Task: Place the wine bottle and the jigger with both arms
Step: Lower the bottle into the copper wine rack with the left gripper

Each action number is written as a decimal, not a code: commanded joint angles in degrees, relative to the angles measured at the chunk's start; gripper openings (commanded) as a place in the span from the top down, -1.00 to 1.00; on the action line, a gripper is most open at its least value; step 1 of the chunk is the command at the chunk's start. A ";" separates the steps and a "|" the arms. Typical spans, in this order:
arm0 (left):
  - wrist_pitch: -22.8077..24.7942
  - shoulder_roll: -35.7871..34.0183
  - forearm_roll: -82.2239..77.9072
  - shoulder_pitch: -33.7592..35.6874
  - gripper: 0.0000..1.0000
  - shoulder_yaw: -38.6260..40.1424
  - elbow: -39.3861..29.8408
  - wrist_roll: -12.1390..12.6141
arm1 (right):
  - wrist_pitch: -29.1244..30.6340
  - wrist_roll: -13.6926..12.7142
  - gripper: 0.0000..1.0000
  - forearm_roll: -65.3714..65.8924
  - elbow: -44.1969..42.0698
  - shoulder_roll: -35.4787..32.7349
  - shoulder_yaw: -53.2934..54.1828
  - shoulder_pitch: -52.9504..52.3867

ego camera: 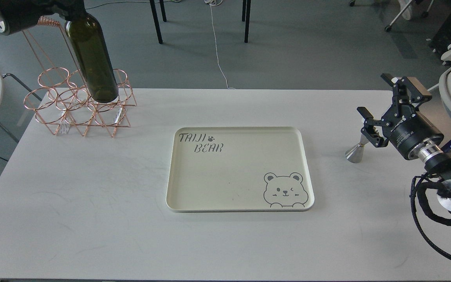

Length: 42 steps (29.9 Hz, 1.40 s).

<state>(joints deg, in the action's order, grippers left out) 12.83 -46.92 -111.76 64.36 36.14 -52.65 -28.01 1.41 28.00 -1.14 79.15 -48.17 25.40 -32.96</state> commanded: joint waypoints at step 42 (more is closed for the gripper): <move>-7.11 5.08 5.24 -10.04 0.45 -1.95 7.47 0.01 | -0.44 0.00 -0.92 0.00 0.22 -0.26 0.01 0.53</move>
<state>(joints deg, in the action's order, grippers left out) 6.39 -42.14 -106.57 54.78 34.22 -45.56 -27.97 0.97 28.00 -1.23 79.37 -48.42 25.40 -32.47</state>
